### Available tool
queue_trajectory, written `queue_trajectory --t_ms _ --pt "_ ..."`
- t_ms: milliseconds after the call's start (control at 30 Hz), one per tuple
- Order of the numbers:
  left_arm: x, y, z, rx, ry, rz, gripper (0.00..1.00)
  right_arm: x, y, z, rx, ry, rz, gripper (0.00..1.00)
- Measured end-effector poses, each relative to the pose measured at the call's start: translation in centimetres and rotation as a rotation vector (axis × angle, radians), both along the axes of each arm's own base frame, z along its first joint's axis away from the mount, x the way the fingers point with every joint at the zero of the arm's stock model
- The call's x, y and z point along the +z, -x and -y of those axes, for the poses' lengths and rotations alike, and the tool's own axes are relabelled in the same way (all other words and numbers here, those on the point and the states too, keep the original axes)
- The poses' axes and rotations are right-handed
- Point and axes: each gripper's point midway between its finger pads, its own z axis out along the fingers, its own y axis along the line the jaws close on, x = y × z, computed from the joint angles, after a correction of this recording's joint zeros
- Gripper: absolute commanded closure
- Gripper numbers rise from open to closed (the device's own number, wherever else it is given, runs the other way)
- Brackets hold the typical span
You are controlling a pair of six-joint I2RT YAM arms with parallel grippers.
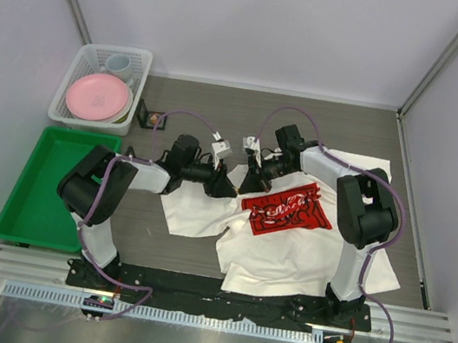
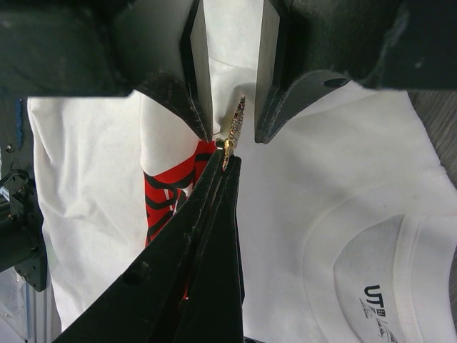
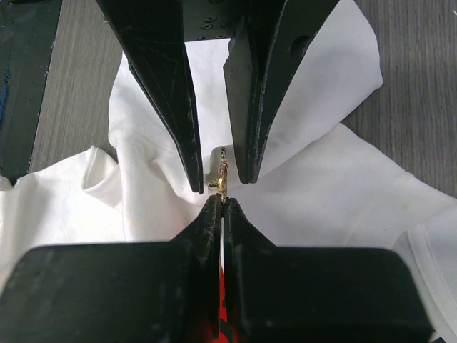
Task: Pin the brooch onto the clothing
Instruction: Pass from the left arm to the right
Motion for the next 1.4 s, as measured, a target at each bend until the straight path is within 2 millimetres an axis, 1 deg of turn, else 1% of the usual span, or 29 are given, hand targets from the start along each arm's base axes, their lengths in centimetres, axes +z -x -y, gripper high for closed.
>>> queue_trajectory --t_ms 167,267,300,367,433,733,833,1000,1067,1100,1400 --pt "0.03 -0.04 0.01 -0.001 0.001 0.005 0.74 -0.01 0.01 0.0 -0.001 0.0 -0.001 0.99" --pt "0.06 -0.05 0.02 -0.002 0.002 0.007 0.76 -0.02 0.03 0.01 -0.002 0.001 -0.003 0.99" --pt "0.06 -0.03 0.02 -0.003 0.002 0.007 0.75 -0.01 0.03 0.01 -0.002 0.001 -0.004 0.99" --pt "0.06 0.03 0.03 -0.007 0.003 0.009 0.68 -0.01 0.04 0.0 -0.002 0.001 -0.005 0.99" --pt "0.06 0.04 0.03 -0.011 0.003 0.016 0.64 0.06 0.1 -0.03 -0.002 -0.002 -0.01 0.99" --pt "0.02 0.03 0.0 -0.016 0.002 0.032 0.65 0.2 0.23 -0.04 -0.009 -0.006 -0.03 0.99" --pt "0.0 0.03 0.0 -0.017 0.002 0.033 0.63 0.21 0.22 -0.02 -0.009 -0.007 -0.031 0.99" --pt "0.02 0.0 0.01 -0.017 0.003 0.036 0.64 0.28 0.29 -0.05 -0.007 -0.011 -0.035 0.99" --pt "0.07 -0.04 0.03 -0.018 0.004 0.04 0.61 0.29 0.32 -0.06 -0.007 -0.012 -0.036 0.99" --pt "0.07 -0.04 0.03 -0.018 0.004 0.042 0.57 0.3 0.33 -0.06 -0.007 -0.012 -0.037 0.99" --pt "-0.2 0.2 -0.13 -0.02 0.004 0.042 0.53 0.35 0.4 -0.01 -0.006 -0.015 -0.042 0.99"
